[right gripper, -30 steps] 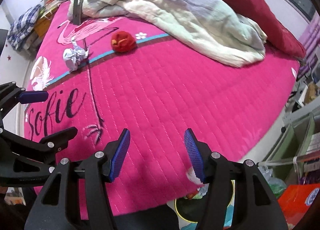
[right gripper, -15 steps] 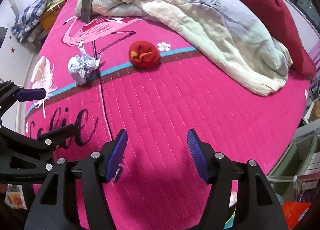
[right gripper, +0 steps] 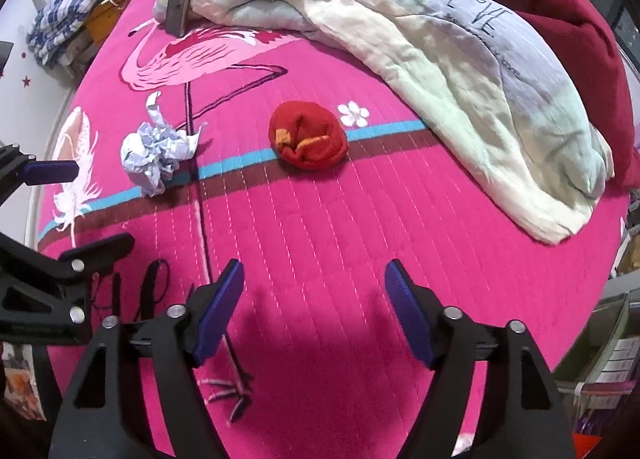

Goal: Collect trash
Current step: 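Move both tools back over the bed toward the crumpled paper and red ball, then grasp the crumpled paper with the left tool while the right tool grasps the red knit ball, then carry the crumpled paper and red knit ball over to the black bin, then open the left tool over the bin while the right tool releases the red ball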

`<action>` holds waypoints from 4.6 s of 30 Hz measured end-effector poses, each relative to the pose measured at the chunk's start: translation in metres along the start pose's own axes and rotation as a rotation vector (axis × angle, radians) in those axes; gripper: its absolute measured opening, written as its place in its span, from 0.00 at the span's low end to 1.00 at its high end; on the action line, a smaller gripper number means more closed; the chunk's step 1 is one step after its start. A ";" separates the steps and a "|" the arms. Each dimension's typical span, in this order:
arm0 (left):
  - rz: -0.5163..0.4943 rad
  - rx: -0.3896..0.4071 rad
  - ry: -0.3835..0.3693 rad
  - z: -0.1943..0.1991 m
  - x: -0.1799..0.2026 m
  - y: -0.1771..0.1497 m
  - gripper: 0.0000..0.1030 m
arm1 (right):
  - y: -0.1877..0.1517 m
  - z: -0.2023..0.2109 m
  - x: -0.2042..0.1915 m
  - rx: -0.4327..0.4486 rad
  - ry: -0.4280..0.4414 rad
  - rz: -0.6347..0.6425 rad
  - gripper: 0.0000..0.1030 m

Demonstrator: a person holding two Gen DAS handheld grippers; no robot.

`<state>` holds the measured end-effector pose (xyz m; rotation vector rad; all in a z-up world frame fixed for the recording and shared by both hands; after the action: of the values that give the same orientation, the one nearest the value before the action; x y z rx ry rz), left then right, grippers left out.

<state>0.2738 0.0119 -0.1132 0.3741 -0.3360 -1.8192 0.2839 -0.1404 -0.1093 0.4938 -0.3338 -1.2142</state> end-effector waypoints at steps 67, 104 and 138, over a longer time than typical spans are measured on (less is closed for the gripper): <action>-0.271 0.028 -0.154 0.046 0.154 -0.061 0.54 | -0.142 0.084 0.039 -0.033 -0.028 -0.217 0.49; -0.674 0.028 -0.263 0.066 0.368 -0.112 0.55 | -0.328 0.207 0.173 0.021 -0.254 -0.595 0.49; -0.783 -0.066 -0.294 0.011 0.457 -0.138 0.82 | -0.390 0.198 0.224 -0.046 -0.280 -0.709 0.49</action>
<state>0.0301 -0.3900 -0.1975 0.1967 -0.3569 -2.6586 -0.0572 -0.4923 -0.1520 0.4119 -0.3804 -1.9862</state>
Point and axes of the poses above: each gripper's, at about its wrist camera, not at the fingertips, and z roughly against the way its jaws point, x to its right, y to its top, the point moved 7 cm from there along -z, roughly the way its jaws point, and after that the axes turned 10 degrees about x, right-handed, at the moved point
